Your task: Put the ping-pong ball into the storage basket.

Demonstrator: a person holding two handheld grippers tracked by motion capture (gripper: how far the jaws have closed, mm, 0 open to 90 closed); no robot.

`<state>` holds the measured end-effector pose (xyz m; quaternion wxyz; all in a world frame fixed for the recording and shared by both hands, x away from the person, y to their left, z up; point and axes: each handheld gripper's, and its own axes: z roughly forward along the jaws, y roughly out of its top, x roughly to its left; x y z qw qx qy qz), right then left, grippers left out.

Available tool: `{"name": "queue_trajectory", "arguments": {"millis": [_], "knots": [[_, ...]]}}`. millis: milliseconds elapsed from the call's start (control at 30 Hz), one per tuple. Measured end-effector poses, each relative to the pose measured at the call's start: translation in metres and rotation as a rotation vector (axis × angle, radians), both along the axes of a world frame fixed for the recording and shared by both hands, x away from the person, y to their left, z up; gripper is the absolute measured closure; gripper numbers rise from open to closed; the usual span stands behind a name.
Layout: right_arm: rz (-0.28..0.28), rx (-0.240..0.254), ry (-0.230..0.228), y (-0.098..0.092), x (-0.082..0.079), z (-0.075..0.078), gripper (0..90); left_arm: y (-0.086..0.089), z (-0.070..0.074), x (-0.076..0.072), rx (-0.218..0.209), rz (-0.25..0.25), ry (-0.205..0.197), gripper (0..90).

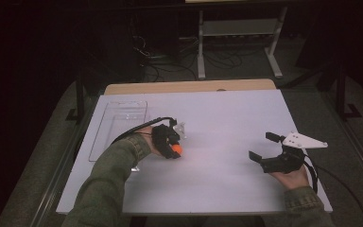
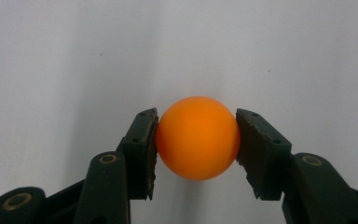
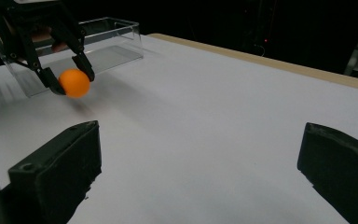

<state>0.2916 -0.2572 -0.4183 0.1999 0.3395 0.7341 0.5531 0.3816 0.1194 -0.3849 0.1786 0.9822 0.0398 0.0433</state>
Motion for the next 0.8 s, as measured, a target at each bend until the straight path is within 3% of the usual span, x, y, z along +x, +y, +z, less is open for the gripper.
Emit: {"name": "queue_trajectory", "arguments": {"millis": [800], "knots": [[-0.001, 0.003, -0.001, 0.000, -0.001, 0.000, 0.0, 0.000, 0.034, -0.006, -0.018, -0.026, -0.047, 50.5]]}}
